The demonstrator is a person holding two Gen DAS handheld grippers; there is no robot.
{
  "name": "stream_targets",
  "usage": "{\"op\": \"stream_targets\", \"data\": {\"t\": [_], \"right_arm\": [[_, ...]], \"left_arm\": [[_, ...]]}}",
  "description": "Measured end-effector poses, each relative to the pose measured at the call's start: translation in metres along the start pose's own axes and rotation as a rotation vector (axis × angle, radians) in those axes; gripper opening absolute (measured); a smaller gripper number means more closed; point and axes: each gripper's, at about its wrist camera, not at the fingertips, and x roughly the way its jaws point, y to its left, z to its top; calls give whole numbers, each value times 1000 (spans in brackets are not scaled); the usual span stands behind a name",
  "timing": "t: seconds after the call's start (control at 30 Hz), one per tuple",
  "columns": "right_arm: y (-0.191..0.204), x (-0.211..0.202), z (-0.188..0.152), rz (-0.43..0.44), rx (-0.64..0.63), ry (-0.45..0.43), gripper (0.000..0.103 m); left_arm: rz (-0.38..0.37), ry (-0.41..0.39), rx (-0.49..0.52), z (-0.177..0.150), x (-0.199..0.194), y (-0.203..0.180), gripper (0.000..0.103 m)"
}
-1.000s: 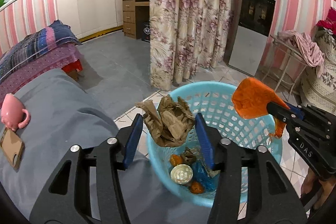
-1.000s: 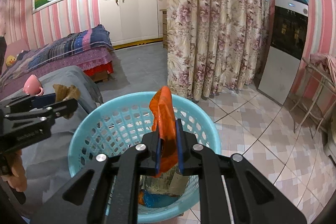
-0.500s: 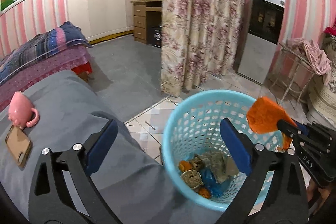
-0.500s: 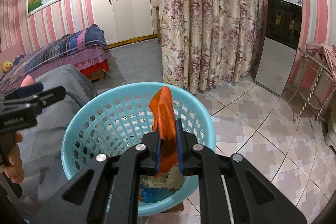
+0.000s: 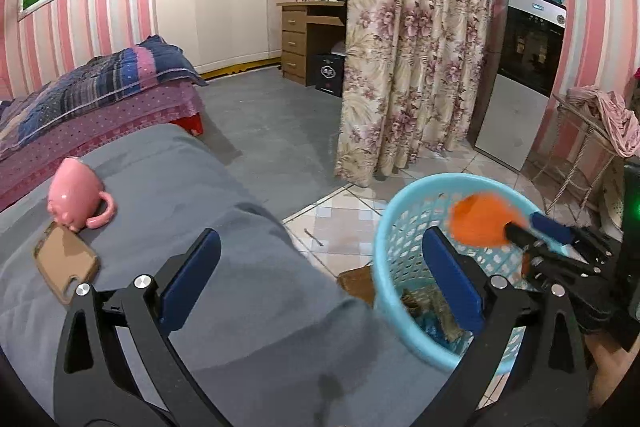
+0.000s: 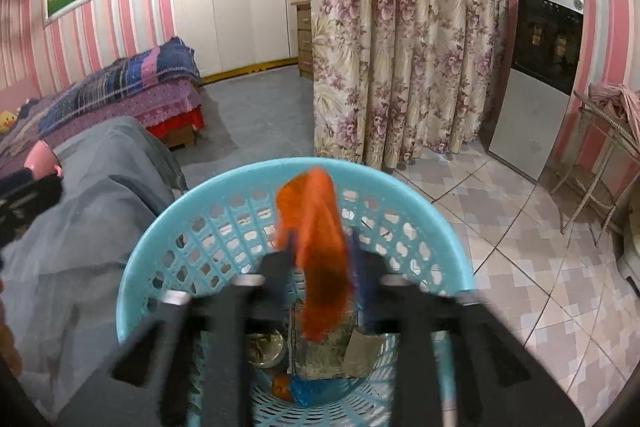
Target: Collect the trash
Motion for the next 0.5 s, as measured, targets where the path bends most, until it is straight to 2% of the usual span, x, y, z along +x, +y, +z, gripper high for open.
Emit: {"op": "stream_targets", "data": {"t": [0.03, 0.13, 0.17, 0.27, 0.3, 0.5], "right_arm": [[4, 0, -1, -5, -4, -2, 75], [9, 2, -2, 8, -9, 23, 79], [13, 1, -3, 24, -12, 31, 87], [20, -6, -2, 16, -33, 22, 92], [23, -8, -3, 10, -34, 17, 97], [45, -46, 1, 14, -25, -58, 98]], "left_arm": [[7, -2, -2, 0, -3, 4, 97], [17, -6, -19, -2, -16, 21, 97], [17, -9, -27, -3, -21, 26, 97], [31, -25, -33, -6, -40, 41, 97], [40, -32, -31, -7, -48, 47, 97], [91, -64, 8, -25, -101, 67, 97]]}}
